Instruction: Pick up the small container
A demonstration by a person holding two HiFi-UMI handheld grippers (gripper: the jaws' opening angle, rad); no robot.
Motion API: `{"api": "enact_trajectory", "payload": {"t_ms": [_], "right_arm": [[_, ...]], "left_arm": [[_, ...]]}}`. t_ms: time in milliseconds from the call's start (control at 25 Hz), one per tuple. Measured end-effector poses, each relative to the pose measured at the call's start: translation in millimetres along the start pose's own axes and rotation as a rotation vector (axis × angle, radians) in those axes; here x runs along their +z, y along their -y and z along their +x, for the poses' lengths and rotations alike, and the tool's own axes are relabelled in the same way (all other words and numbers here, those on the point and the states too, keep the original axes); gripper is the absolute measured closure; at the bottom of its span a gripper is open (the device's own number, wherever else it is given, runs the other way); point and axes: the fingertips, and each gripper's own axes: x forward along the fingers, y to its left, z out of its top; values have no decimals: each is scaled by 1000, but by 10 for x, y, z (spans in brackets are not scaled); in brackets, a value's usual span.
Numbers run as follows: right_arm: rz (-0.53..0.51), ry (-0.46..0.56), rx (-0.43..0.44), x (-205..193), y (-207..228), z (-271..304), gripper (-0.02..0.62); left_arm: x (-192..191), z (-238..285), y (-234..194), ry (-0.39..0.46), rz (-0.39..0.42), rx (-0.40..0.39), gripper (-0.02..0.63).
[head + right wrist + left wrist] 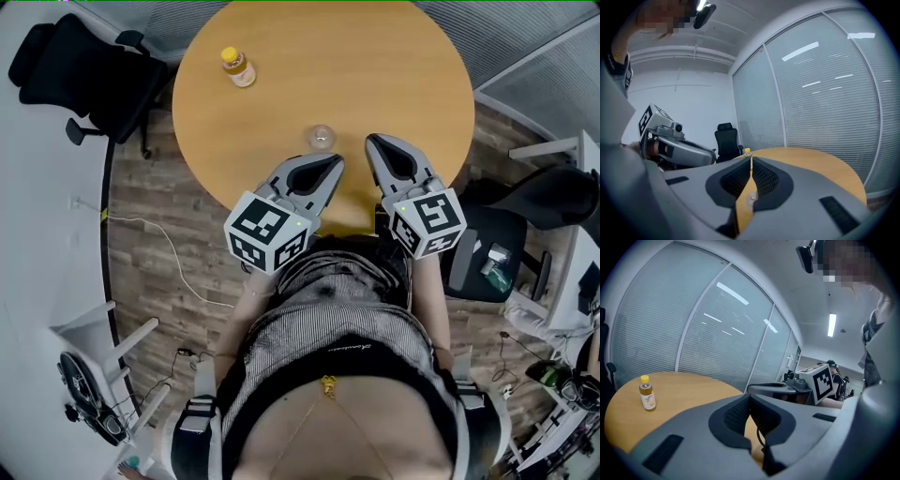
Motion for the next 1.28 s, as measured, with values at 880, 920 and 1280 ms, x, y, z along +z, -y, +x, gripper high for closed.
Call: {"api": "enact_trajectory", "payload": {"t_ms": [880, 920, 1280], "right_arm": [[60, -34, -157, -86, -222, 483, 571], [62, -30, -163, -81, -209, 476, 571], [81, -24, -216, -110, -36, 363, 571]], "left_arm": [[-94, -407, -897, -64, -31, -29, 588], [-93, -394, -906, -67, -30, -31, 588], [-44, -264, -907, -73, -9, -59, 588]]}}
